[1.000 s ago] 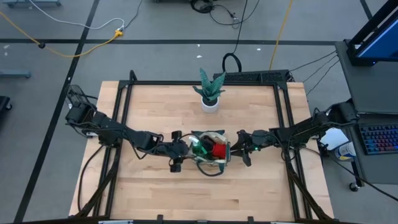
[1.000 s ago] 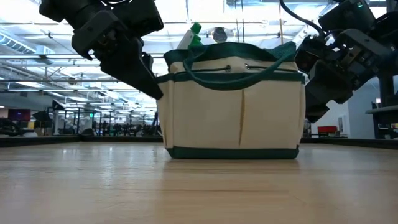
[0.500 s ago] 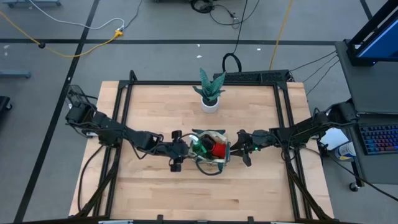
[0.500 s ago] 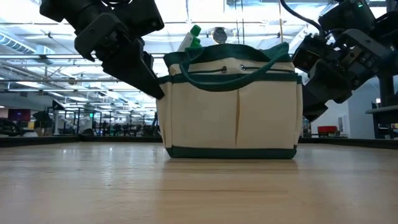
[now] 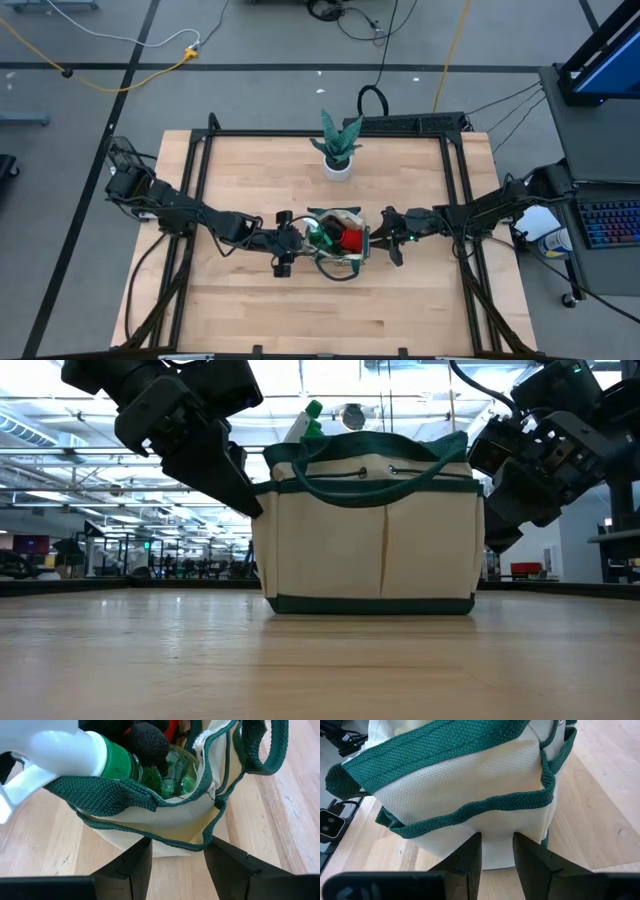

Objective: Pick & Place Garden tools in Gardening bag
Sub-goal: Adjust the gardening bag to the center of the table, then return to Home Position

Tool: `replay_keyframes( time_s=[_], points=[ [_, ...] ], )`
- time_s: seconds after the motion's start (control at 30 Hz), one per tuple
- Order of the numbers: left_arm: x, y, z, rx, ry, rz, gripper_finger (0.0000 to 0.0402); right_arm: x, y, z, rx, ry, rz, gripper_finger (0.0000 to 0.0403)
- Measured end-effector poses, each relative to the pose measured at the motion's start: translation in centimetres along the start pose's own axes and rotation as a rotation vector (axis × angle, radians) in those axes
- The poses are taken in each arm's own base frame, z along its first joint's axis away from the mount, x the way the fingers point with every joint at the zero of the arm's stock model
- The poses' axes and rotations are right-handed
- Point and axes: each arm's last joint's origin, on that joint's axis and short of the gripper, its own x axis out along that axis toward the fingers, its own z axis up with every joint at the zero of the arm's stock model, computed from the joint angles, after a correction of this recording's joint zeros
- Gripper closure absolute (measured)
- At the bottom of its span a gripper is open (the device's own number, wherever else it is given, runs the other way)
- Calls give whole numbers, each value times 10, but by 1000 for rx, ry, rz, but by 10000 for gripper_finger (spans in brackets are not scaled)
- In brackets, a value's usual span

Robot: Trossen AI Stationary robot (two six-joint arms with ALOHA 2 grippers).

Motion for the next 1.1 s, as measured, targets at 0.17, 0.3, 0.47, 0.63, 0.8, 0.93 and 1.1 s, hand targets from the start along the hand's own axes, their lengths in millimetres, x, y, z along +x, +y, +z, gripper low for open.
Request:
replay_keyframes(
  time_s=[0.17, 0.3, 0.47, 0.63, 0.8, 0.93, 1.1],
  points=[
    [0, 0, 0, -10, -1, 0, 220, -1, 0, 1, 5, -6, 4, 298],
    [0, 0, 0, -29, -3, 2, 220, -4, 3, 5, 5, -36, 19, 298],
    [-9, 2, 4, -32, -28, 21, 220, -12, 6, 13, -27, -83, 38, 298],
    [-29, 4, 11, -35, -68, 2, 220, -24, 9, 19, -71, -114, 44, 298],
    [-51, 7, 14, -33, -92, -9, 220, -38, 15, 31, -135, -219, 79, 298],
    [-65, 10, 19, -6, -140, -13, 220, -52, 19, 40, -210, -318, 102, 298],
    [-84, 13, 25, 49, -215, -10, 220, -70, 25, 52, -266, -453, 133, 298]
  ],
)
